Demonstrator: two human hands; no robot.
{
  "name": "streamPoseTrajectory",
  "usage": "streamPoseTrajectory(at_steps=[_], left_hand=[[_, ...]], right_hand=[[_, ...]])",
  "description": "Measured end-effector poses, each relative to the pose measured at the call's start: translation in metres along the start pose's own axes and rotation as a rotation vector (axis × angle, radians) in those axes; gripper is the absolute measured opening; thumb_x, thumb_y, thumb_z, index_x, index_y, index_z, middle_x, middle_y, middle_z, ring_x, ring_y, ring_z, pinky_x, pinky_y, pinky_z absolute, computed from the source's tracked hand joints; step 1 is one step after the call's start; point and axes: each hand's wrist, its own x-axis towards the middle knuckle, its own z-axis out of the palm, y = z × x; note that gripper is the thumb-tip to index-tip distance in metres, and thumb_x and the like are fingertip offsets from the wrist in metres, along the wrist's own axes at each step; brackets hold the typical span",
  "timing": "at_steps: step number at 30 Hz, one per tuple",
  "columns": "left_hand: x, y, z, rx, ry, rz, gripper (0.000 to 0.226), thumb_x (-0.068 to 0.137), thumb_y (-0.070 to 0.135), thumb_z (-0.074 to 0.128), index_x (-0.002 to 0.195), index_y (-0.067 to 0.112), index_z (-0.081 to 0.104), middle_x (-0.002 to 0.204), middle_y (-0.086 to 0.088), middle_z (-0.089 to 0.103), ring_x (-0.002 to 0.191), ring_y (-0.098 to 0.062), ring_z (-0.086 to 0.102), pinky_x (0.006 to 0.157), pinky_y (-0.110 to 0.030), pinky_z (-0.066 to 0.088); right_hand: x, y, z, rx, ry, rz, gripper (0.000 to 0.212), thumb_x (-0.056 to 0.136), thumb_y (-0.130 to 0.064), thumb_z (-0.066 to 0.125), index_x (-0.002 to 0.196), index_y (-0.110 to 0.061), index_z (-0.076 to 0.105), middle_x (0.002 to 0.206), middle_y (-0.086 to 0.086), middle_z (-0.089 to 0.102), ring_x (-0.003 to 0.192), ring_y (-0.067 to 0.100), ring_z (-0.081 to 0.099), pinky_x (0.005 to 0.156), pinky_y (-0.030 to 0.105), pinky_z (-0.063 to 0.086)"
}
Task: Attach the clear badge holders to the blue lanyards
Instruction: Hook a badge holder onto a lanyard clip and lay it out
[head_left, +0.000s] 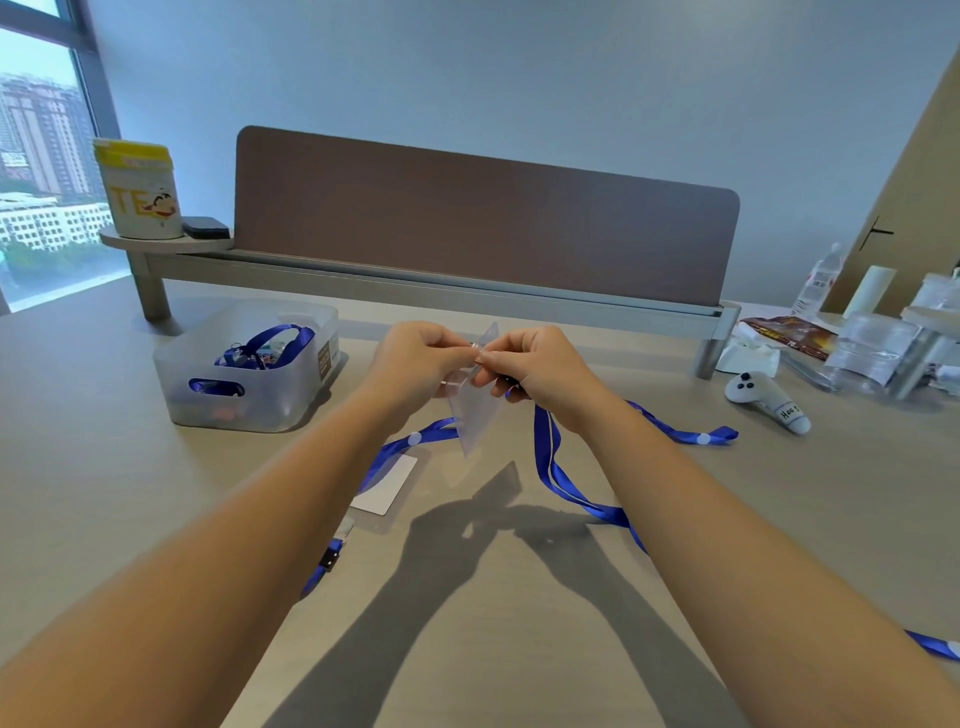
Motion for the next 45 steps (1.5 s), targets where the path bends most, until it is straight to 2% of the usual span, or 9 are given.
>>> streamPoseTrajectory(at_steps=[8,16,24,28,31,35,40,42,45], left_hand=[[0.002,0.006,-0.008,-0.018,-0.094,-0.103,0.018,0.085,0.009,0.057,0.098,-0.003,0.062,0.097,-0.016,0.062,0.092,-0.028,0.062,0.082,-0.036,0.052],[0.005,0.004,-0.005,0.075,-0.068,0.022,0.012,0.086,0.007,0.055,0.090,-0.001,0.063,0.073,-0.007,0.060,0.070,-0.016,0.059,0.066,-0.020,0.050],[0.006,-0.006,-0.002,0.196,-0.033,0.199,0.006,0.089,0.011,0.053,0.083,0.009,0.053,0.072,-0.002,0.053,0.069,-0.014,0.051,0.062,-0.015,0.042],[0.010,-0.007,-0.004,0.214,-0.086,0.214,0.013,0.090,0.015,0.050,0.077,0.014,0.050,0.069,0.004,0.049,0.064,-0.006,0.046,0.061,-0.014,0.040],[0.012,-0.010,-0.008,0.100,-0.159,0.122,0.021,0.090,0.017,0.051,0.070,0.020,0.049,0.072,0.001,0.051,0.069,-0.011,0.048,0.065,-0.017,0.042],[0.009,-0.016,-0.011,-0.174,-0.177,-0.127,0.021,0.091,0.032,0.048,0.076,0.017,0.052,0.079,-0.001,0.052,0.077,-0.015,0.049,0.066,-0.020,0.043],[-0.001,-0.034,-0.017,-0.157,-0.348,-0.563,0.062,0.086,0.063,0.028,0.073,0.007,0.054,0.070,-0.006,0.052,0.064,-0.015,0.046,0.062,-0.024,0.041],[-0.004,-0.038,-0.015,-0.261,-0.483,-0.629,0.071,0.086,0.066,0.022,0.080,0.004,0.058,0.071,-0.008,0.057,0.063,-0.015,0.050,0.059,-0.025,0.045],[-0.004,-0.029,-0.006,-0.551,-0.426,-0.647,0.065,0.088,0.061,0.027,0.088,0.003,0.056,0.079,-0.009,0.061,0.063,-0.014,0.054,0.050,-0.022,0.053]], right_hand=[[-0.004,0.003,0.005,-0.099,0.028,-0.082,0.024,0.092,-0.010,0.049,0.103,0.006,0.063,0.081,0.007,0.062,0.056,0.004,0.051,0.044,0.001,0.042],[-0.004,0.004,0.012,-0.158,0.095,-0.159,0.024,0.092,-0.012,0.048,0.097,0.006,0.064,0.060,-0.007,0.052,0.062,0.010,0.050,0.069,0.026,0.047],[-0.001,0.006,0.012,-0.028,0.101,-0.124,0.024,0.092,-0.009,0.047,0.073,-0.007,0.061,0.060,-0.002,0.050,0.060,0.007,0.045,0.059,0.017,0.041],[0.001,0.006,0.008,0.038,0.066,-0.107,0.025,0.093,-0.007,0.045,0.076,-0.003,0.063,0.058,0.000,0.050,0.055,0.007,0.044,0.050,0.010,0.040],[0.001,0.007,0.007,0.053,0.003,-0.107,0.031,0.093,-0.007,0.044,0.066,-0.018,0.055,0.058,0.000,0.052,0.053,0.006,0.046,0.045,0.004,0.041],[0.004,0.008,0.006,0.068,-0.020,-0.065,0.031,0.095,-0.010,0.042,0.068,-0.020,0.053,0.062,-0.001,0.054,0.057,0.006,0.049,0.057,0.013,0.043],[0.005,0.010,0.005,0.176,0.059,-0.060,0.030,0.095,-0.011,0.041,0.070,-0.019,0.054,0.063,-0.001,0.054,0.060,0.007,0.049,0.064,0.018,0.044],[0.004,0.010,0.007,0.214,0.089,-0.071,0.030,0.095,-0.010,0.042,0.068,-0.018,0.055,0.061,0.000,0.053,0.058,0.007,0.047,0.062,0.016,0.044],[0.002,0.008,0.010,0.245,0.113,-0.087,0.031,0.093,-0.008,0.045,0.064,-0.015,0.055,0.057,0.000,0.050,0.049,0.004,0.047,0.058,0.015,0.042]])
